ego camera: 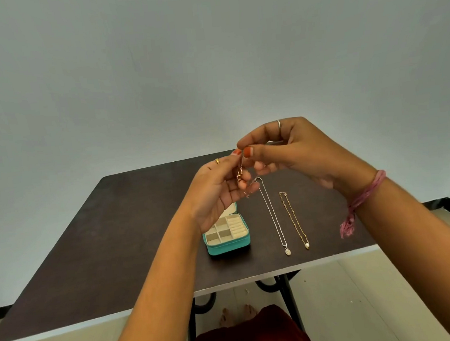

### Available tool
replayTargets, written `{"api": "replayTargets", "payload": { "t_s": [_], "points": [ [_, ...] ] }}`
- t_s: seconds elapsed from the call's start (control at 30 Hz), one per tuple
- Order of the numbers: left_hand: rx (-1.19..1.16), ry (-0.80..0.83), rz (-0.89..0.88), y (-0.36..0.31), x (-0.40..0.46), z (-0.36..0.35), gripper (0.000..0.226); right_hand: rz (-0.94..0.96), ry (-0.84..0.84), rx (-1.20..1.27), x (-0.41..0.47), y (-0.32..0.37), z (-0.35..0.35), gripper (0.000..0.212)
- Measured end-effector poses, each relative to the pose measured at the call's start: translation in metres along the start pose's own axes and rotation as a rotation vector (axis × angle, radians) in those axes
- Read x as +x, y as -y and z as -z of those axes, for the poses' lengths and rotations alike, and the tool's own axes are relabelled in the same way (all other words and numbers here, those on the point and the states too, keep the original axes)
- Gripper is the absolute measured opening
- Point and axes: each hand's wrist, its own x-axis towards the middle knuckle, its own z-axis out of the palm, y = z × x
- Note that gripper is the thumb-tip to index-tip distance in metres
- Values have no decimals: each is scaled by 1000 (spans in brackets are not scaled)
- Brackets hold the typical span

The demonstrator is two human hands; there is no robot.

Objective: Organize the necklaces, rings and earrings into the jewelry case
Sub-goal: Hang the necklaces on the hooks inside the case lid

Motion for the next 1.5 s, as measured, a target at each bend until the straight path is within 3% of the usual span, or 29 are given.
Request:
{"api": "replayTargets", "payload": {
  "t_s": [0.33,0.53,0.77,0.87,1.0,1.1,1.33,1.5],
  "points": [
    [-215,-11,-31,13,1,1,27,18,8,-46,5,1,-5,15],
    [-441,112,-54,22,2,4,42,77,-2,-176,13,4,-4,16],
    [-454,208,-114,31,7,13,38,-7,20,-116,16,-4,6,17],
    [-459,233,-128,31,9,15,38,-87,100,-205,14,-13,7,23],
    [-455,195,-137,32,8,15,35,-111,159,-181,8,-21,-2,32],
    [-443,171,-134,33,6,13,31,-88,91,-89,9,-26,-7,28],
    [-447,189,-110,33,0,16,24,-114,117,-77,11,-23,-8,14],
    [-453,54,-170,32,-2,21,21,-152,114,49,9,-23,-6,16]
  ]
}}
